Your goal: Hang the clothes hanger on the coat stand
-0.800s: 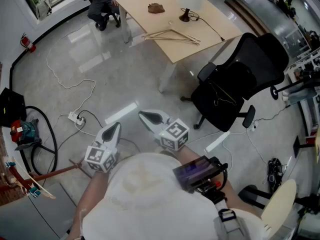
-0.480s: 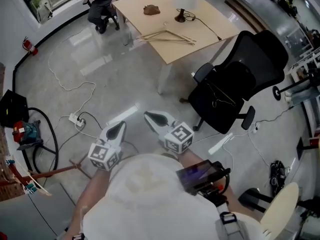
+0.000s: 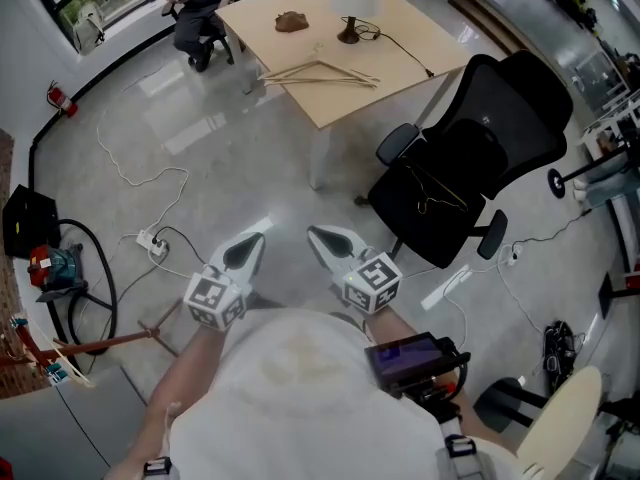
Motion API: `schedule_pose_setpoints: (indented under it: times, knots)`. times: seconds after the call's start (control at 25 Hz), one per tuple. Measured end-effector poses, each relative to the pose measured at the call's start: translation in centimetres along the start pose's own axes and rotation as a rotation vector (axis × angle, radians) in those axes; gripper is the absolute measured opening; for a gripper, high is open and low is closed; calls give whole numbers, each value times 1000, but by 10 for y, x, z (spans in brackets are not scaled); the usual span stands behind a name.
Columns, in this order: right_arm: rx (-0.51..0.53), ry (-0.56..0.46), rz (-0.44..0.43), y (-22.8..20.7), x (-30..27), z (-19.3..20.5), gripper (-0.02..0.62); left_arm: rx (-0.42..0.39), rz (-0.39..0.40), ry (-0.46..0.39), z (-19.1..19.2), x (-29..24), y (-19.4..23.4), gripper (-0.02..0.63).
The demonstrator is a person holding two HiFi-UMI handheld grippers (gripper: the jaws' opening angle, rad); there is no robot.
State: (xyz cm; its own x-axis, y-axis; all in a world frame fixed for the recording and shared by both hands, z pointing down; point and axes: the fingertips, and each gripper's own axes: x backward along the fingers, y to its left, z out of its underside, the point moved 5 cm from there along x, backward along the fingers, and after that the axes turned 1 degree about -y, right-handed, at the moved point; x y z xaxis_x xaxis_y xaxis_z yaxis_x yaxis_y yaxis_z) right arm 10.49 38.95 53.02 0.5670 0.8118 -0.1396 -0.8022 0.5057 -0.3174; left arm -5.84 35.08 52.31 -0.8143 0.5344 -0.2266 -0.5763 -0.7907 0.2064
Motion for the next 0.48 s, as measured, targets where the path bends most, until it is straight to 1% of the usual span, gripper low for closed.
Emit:
schedule_pose_setpoints:
  times: [0.28, 0.48]
  knots:
    - [-33, -12, 64, -21, 15, 4, 15, -21, 52, 34, -3, -22, -11, 2]
    - [-59, -1, 137, -45, 19, 10, 15, -20, 116, 63, 1, -56, -6, 2]
